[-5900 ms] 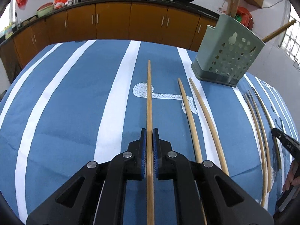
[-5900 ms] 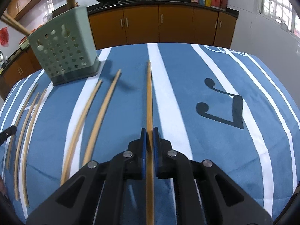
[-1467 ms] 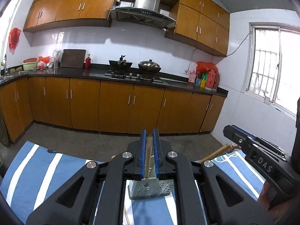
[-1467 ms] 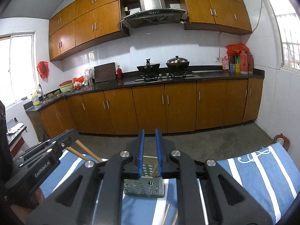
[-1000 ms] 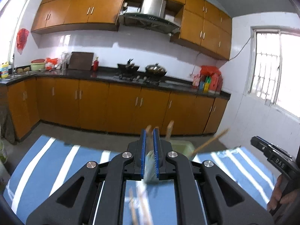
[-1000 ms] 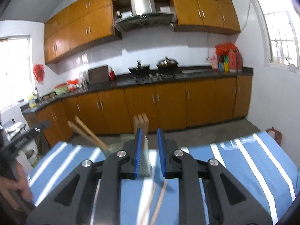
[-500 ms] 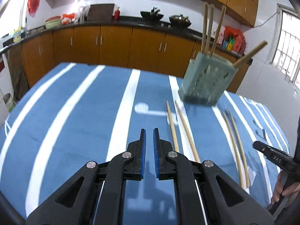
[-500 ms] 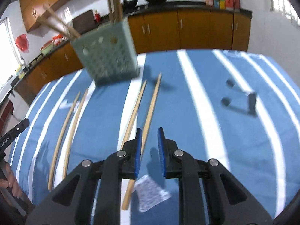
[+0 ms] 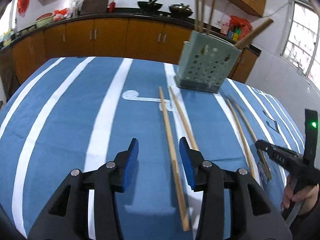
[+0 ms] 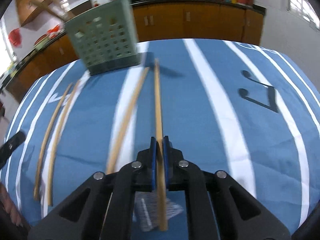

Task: Organize utensils
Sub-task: 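Move both open tools down to the chopsticks while the right tool closes on one, then close the left tool on a wooden chopstick while the right tool holds its own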

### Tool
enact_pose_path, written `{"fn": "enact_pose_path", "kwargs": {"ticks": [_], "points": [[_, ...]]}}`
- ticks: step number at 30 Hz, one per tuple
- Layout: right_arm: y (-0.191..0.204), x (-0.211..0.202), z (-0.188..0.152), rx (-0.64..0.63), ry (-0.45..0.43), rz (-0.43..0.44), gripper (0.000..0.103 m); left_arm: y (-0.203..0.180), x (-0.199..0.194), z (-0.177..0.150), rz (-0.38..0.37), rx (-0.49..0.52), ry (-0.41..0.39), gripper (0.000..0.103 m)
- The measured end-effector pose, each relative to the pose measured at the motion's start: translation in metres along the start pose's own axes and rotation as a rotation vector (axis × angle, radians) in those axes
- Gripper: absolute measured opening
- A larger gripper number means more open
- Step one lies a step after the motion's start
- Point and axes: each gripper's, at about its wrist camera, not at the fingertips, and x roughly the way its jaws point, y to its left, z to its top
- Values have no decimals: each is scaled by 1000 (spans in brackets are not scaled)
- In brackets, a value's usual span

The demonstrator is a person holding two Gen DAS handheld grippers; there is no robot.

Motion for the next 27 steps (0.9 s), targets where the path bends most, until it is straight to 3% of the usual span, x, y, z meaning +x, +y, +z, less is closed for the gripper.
{"fn": "enact_pose_path", "kwargs": {"ticks": [4, 8, 18, 27], "points": [[-26, -1, 4, 81, -5, -62, 8, -12, 7, -1, -16, 36, 24, 42], [-37, -1, 5, 96, -5, -71, 8, -22, 18, -4, -2, 71, 60, 42], [-34, -1, 6, 70, -7, -66, 8, -23, 36, -9, 54, 78, 135, 39], [-34, -1, 7, 67, -6, -64, 9, -24, 36, -10, 63, 84, 137, 39]]}}
